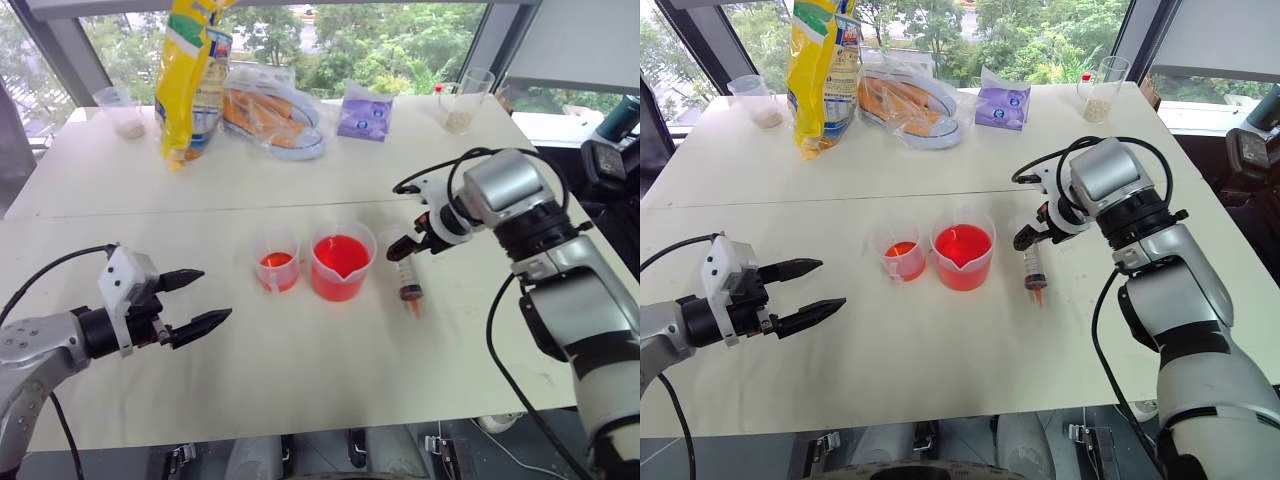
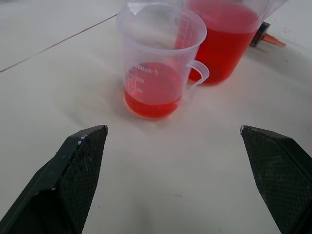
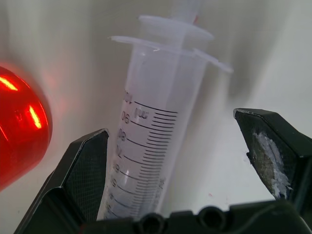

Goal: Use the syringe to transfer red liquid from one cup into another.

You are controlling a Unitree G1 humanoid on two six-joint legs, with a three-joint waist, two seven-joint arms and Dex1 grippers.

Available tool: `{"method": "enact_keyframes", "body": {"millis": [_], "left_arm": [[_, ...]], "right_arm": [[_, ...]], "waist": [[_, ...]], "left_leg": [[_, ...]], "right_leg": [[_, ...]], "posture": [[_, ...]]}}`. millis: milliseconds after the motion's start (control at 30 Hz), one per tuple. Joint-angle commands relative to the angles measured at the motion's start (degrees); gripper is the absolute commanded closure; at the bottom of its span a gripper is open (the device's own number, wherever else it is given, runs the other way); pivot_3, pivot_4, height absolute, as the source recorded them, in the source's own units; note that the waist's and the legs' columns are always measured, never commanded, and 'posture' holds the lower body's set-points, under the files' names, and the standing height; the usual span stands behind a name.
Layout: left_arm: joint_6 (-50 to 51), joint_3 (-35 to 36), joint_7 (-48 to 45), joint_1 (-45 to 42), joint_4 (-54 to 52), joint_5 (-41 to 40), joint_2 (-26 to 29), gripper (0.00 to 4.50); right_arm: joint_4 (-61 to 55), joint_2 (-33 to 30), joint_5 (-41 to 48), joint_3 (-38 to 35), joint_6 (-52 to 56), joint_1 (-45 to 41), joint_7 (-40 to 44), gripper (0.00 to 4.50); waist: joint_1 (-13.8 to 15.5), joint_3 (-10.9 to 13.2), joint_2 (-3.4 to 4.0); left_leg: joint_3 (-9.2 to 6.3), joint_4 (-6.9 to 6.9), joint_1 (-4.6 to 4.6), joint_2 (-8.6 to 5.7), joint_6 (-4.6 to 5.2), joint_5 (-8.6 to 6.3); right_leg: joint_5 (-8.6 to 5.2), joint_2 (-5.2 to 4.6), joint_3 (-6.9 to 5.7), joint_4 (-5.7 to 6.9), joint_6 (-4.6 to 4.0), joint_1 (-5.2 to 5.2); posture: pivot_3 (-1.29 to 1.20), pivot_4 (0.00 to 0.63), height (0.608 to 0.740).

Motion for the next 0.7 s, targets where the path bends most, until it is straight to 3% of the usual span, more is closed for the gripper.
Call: {"method": "enact_keyframes", "body": {"millis": [33, 233, 467, 700], "left_arm": [[-1.0, 1.9, 0.7, -0.1, -2.0, -0.6, -0.4, 0.0], [-1.8, 1.4, 1.6, 0.6, -2.7, 0.4, -1.2, 0.0], [-3.5, 0.9, 2.9, 1.0, -2.7, 1.8, -2.5, 0.0], [-3.8, 1.8, 1.8, -0.6, -0.8, 1.6, -1.5, 0.0]], "right_arm": [[-0.3, 1.4, -1.8, 0.2, -0.7, -0.2, -2.5, 0.02], [1.3, 4.1, -4.5, 0.9, -2.3, 1.7, -6.3, 0.02], [-2.4, 3.3, -5.8, 3.9, -1.9, 6.0, -7.2, 3.02], [-7.9, -0.3, -4.8, 2.3, 2.3, 6.7, -7.2, 3.05]], "waist": [[0.0, 0.0, 0.0], [-0.1, 0.0, -0.06], [0.1, -0.2, -0.26], [0.5, -0.3, -0.36]], "left_leg": [[0.0, 0.0, 0.0, 0.0, 0.0, 0.0], [0.0, 0.0, 0.04, 0.01, 0.0, 0.0], [-0.08, 0.06, 0.38, 0.02, -0.03, 0.01], [-0.16, 0.06, 0.32, -0.03, -0.05, 0.03]], "right_leg": [[0.0, 0.01, 0.0, 0.01, 0.0, 0.0], [0.0, 0.03, 0.0, 0.02, 0.01, 0.05], [0.0, 0.02, -0.01, 0.01, -0.02, 0.41], [0.0, -0.08, -0.12, -0.03, -0.05, 0.4]], "posture": [[0.0, 0.15, 0.74], [0.0, 0.15, 0.74], [0.0, 0.15, 0.74], [0.0, 0.15, 0.74]]}}
